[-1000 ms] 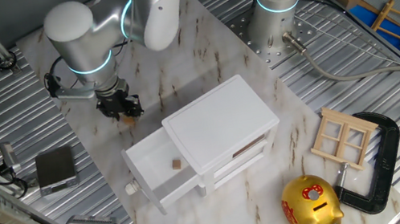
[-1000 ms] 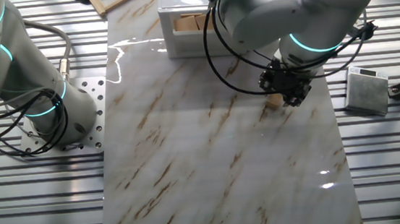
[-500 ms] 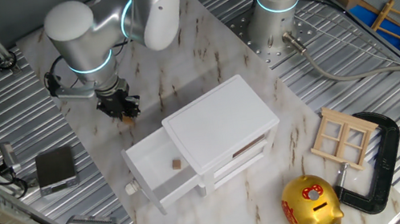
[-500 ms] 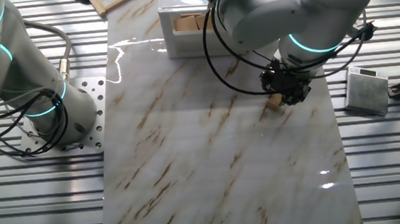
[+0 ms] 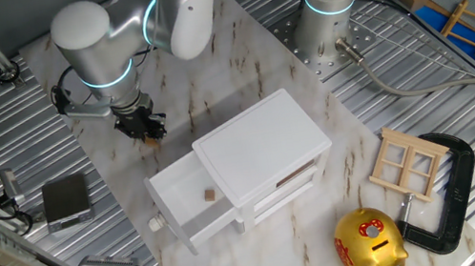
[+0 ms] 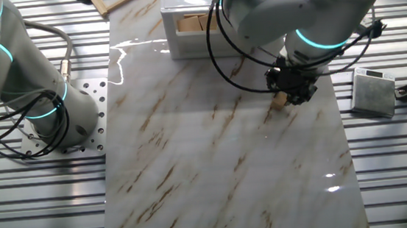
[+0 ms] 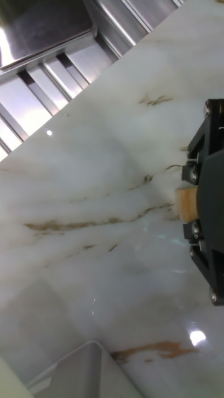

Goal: Put things in the drawer

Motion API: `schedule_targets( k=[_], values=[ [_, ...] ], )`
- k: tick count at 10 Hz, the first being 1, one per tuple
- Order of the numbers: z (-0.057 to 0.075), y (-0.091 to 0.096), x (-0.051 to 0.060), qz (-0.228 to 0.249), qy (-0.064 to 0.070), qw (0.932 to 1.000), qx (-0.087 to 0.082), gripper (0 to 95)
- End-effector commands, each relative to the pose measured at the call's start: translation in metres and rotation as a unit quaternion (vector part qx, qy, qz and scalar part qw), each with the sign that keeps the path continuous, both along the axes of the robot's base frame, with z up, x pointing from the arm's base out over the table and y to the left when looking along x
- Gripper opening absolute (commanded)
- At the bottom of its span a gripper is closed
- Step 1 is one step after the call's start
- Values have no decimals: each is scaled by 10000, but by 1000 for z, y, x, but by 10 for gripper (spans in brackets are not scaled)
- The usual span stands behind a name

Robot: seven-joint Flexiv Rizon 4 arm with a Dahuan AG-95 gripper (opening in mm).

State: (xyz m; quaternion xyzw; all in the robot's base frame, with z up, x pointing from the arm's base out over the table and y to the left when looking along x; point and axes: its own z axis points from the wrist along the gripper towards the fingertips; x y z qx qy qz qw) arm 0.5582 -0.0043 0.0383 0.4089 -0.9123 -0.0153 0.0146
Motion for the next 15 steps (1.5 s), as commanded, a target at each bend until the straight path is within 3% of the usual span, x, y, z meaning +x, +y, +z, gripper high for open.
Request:
schedule_targets(
  k=[1, 8, 10, 13, 15],
  values=[
    [7, 1, -2, -95, -5, 9999, -62, 0],
    [51, -12, -5, -315, 90, 9995, -42, 0],
    [72, -22, -1, -375, 129, 9992, -30, 0],
    [90, -27, -2, -462, 145, 9988, -48, 0],
    [94, -28, -5, -434, 126, 9990, -32, 0]
  ],
)
